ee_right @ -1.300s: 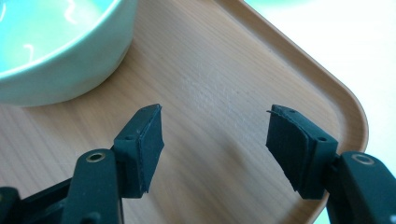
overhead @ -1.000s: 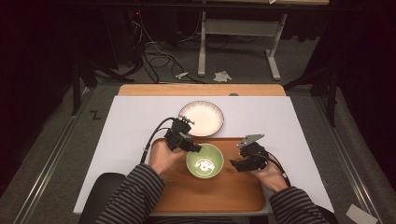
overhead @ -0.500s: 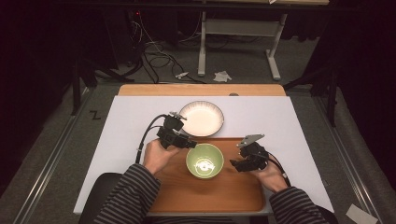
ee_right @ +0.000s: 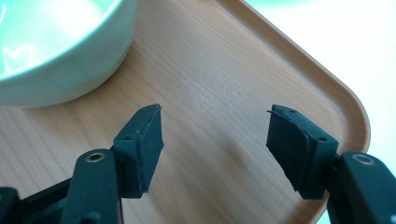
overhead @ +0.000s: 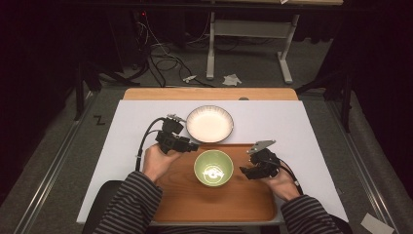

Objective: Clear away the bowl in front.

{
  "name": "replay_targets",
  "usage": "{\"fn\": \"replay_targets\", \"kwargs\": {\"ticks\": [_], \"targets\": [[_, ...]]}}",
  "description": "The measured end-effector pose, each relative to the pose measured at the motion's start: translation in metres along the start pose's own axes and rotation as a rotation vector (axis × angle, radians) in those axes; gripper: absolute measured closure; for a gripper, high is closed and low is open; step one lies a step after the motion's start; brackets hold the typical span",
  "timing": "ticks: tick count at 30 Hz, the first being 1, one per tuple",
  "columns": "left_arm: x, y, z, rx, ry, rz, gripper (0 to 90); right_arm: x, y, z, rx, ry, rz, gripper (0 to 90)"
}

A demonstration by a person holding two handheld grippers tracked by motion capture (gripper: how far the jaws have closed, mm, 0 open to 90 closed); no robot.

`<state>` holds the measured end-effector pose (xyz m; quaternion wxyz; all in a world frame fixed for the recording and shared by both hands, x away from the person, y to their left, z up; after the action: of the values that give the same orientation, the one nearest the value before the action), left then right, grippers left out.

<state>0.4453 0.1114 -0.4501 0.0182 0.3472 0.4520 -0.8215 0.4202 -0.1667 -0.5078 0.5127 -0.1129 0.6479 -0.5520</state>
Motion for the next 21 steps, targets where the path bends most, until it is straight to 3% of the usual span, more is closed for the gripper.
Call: {"fn": "replay_targets", "kwargs": {"ticks": [3, 4, 11, 21], "targets": [[0.001, -0.002, -0.002, -0.006, -0.003, 0.005, 49.1, 0.0, 0.0, 0.0, -0.001, 0.004, 0.0, 37.6], [0.0, 0.0, 0.002, 0.0, -0.057, 0.047, 49.0, 0.0, 0.0, 0.0, -0.001, 0.008, 0.0, 37.6], [0.001, -0.001, 0.002, 0.003, -0.144, 0.1, 48.9, 0.0, 0.0, 0.0, 0.0, 0.007, 0.001, 37.7], [0.007, -0.007, -0.011, -0.026, -0.131, 0.077, 48.7, 0.0, -0.001, 0.001, 0.0, 0.01, 0.007, 37.8]]}}
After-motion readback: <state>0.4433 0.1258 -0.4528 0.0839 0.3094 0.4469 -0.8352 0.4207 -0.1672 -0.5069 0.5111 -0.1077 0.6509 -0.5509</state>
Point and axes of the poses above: each handheld gripper's, and its own axes: y roughly forward along the jaws, x roughly out of its underside, z roughly to its right, the point moved 4 cm from there along y, roughly forward along the jaws, and after that the axes turned 4 degrees about -y, right-handed, at the moved point
